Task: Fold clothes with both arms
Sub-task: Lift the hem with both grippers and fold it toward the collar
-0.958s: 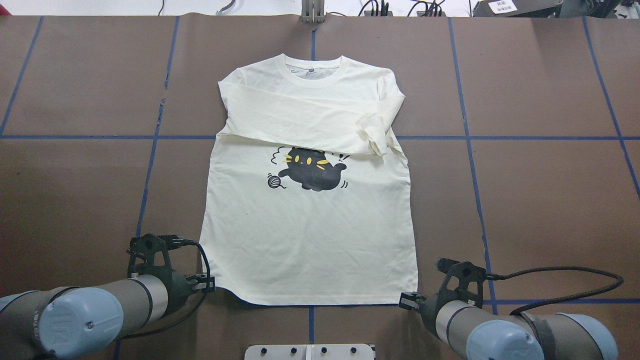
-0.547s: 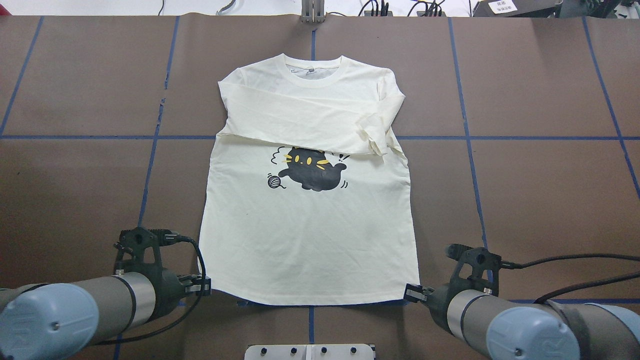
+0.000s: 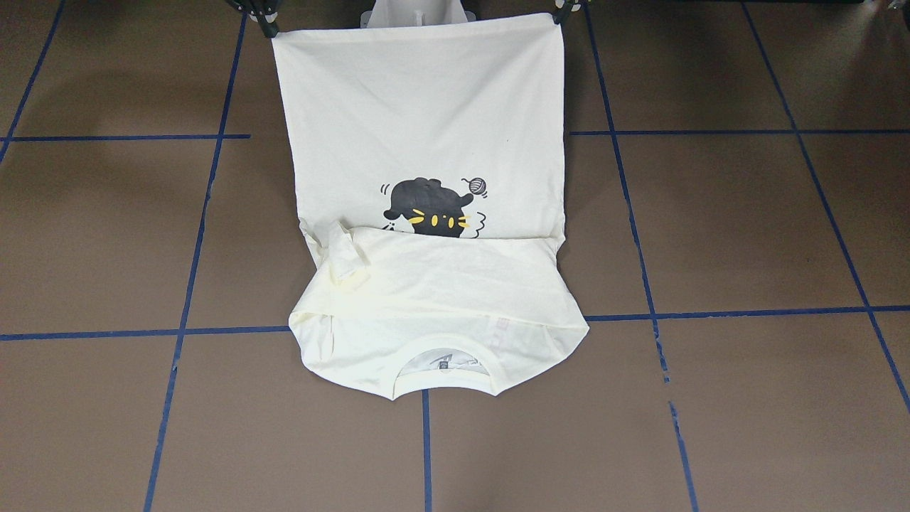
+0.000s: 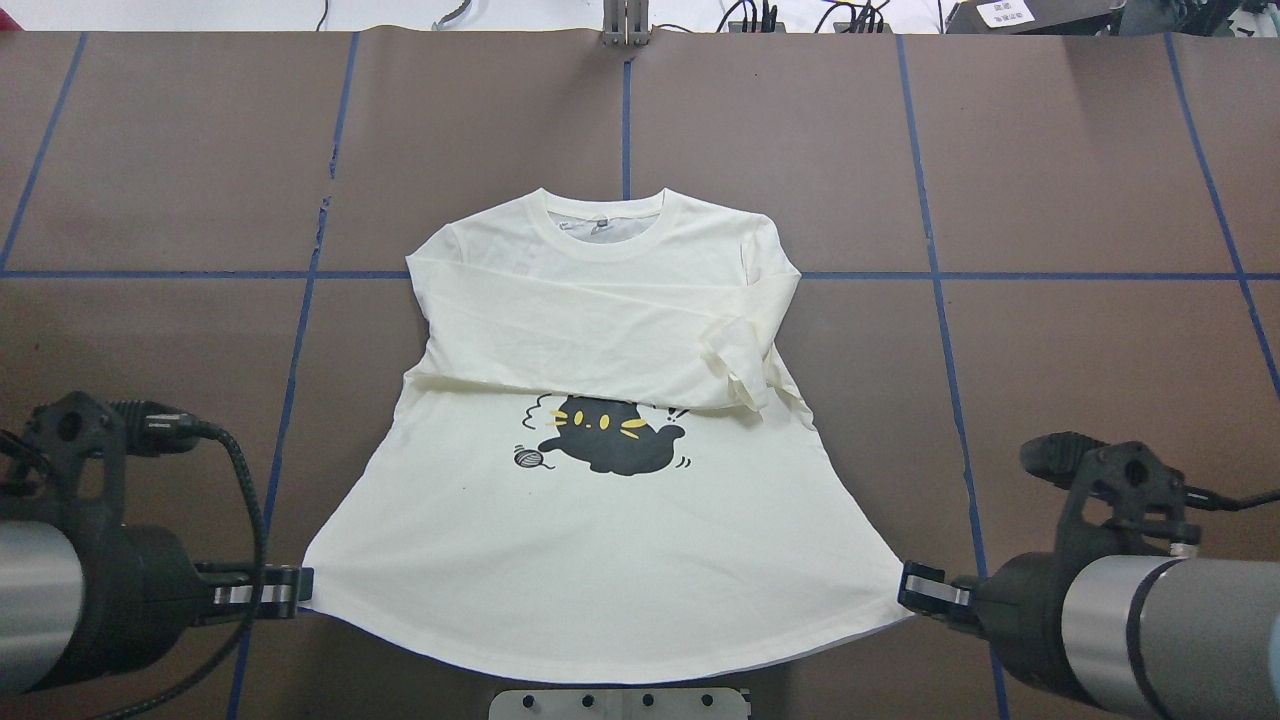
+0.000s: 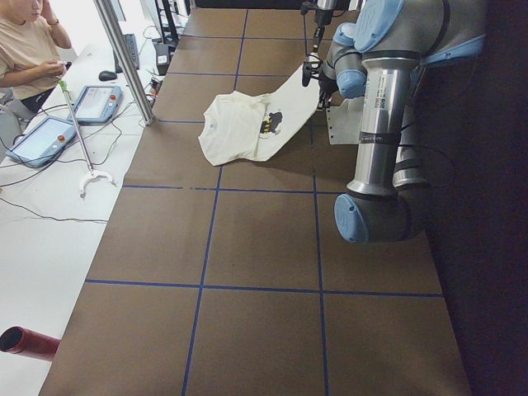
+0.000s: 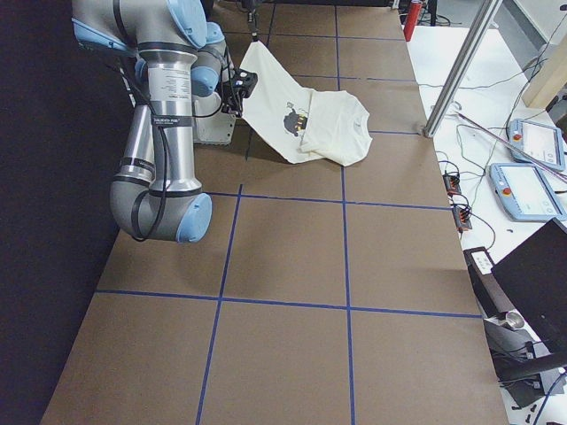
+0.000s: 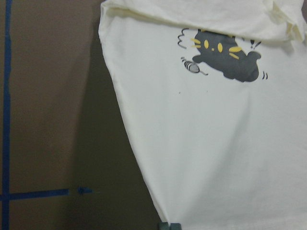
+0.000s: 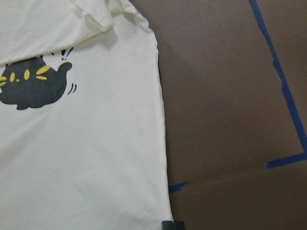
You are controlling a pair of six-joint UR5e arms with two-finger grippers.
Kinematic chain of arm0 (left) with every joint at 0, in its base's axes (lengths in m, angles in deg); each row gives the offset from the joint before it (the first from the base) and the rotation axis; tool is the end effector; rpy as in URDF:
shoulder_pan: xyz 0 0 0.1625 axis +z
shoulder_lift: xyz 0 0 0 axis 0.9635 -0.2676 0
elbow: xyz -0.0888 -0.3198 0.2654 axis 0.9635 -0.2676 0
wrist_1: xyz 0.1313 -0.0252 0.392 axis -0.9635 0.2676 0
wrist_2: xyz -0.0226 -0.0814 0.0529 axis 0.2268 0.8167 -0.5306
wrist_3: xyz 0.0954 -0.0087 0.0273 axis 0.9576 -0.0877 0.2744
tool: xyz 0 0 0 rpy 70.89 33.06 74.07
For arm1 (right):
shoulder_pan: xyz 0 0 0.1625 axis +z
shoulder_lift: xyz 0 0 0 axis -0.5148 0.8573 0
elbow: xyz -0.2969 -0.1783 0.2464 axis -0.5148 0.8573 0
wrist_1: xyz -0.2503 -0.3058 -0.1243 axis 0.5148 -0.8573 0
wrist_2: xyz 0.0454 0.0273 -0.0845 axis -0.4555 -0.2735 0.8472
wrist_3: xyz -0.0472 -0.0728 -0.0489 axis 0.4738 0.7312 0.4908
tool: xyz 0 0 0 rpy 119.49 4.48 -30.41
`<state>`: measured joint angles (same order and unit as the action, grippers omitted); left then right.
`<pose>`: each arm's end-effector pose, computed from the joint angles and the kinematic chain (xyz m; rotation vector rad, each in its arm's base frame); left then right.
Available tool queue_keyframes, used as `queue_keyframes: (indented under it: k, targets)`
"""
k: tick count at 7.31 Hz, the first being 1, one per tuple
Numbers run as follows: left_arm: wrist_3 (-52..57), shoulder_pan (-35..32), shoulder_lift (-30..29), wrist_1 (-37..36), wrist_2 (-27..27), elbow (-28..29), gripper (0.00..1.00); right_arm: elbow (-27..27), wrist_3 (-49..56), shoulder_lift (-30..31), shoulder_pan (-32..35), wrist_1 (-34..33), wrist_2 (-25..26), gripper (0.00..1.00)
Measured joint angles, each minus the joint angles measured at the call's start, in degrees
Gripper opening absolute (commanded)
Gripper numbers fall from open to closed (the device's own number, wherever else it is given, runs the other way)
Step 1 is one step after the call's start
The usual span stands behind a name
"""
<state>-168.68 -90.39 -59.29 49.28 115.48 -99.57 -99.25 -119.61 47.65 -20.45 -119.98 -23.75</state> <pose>0.2794 -0.2064 0.1766 0.1359 1.0456 -0.0291 -0.2947 -0.1882 0.1942 -0.0236 -0.9422 0.3370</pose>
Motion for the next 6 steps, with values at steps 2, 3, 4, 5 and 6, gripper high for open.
queue_keyframes:
  k: [2,3,4,5,6]
  targets:
    - [7.1,-7.0,-5.2,-1.6,1.3,4.4,0.00,2.4,6.7,-8.0,7.6,-6.0,-3.2,0.00]
    - [12.1,-13.1,-9.5,-1.9,2.6,10.0,0.00,7.5,10.1,-12.3,13.5,-7.0,-5.4,0.00]
    - [16.7,-18.6,-13.6,-1.9,3.8,16.7,0.00,13.8,13.6,-16.1,19.8,-7.1,-8.1,0.00]
    - [20.0,-22.8,-17.0,-1.2,4.4,23.4,0.00,20.4,17.0,-19.0,24.8,-6.0,-9.8,0.00]
    - [22.1,-25.7,-19.4,0.8,4.5,29.5,0.00,26.9,19.4,-20.9,28.2,-2.9,-10.5,0.00]
